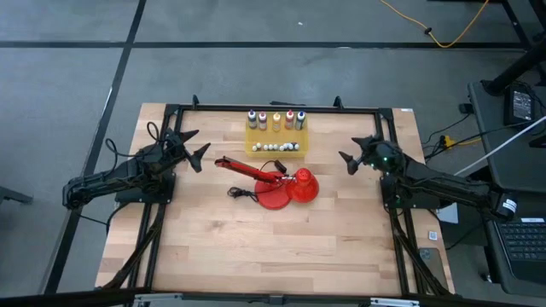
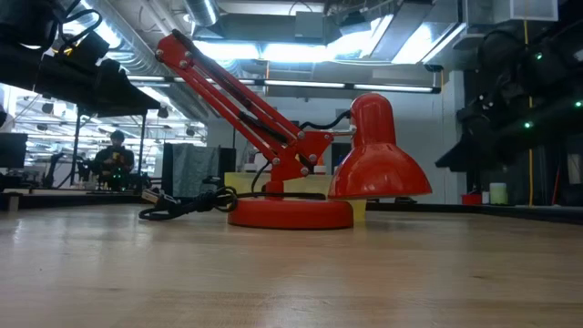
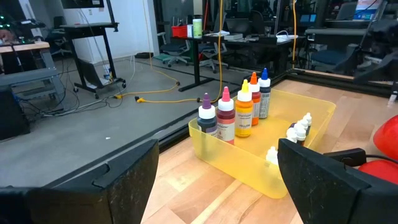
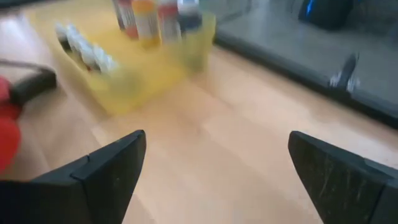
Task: Pick & Place food coloring
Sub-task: Return to Home Position
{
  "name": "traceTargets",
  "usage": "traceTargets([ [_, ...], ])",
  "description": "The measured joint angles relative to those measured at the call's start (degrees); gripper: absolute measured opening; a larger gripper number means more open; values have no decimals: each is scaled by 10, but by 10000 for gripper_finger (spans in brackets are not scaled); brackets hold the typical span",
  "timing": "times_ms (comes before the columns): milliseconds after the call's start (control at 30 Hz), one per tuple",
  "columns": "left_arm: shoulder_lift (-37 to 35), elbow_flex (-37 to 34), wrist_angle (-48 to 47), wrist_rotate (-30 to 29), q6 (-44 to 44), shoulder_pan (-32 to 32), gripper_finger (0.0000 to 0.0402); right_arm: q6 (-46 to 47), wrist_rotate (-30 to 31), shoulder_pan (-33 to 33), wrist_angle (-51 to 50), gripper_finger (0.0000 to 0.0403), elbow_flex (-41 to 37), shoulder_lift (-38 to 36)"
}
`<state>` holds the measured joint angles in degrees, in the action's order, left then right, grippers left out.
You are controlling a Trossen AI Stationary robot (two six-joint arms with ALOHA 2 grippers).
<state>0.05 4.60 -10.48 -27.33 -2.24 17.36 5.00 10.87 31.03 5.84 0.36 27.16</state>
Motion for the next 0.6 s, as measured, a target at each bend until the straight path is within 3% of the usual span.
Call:
traceTargets([
  [600,0,0,0,0,0,0,319,37,-15,0,-31,392,0,-27],
])
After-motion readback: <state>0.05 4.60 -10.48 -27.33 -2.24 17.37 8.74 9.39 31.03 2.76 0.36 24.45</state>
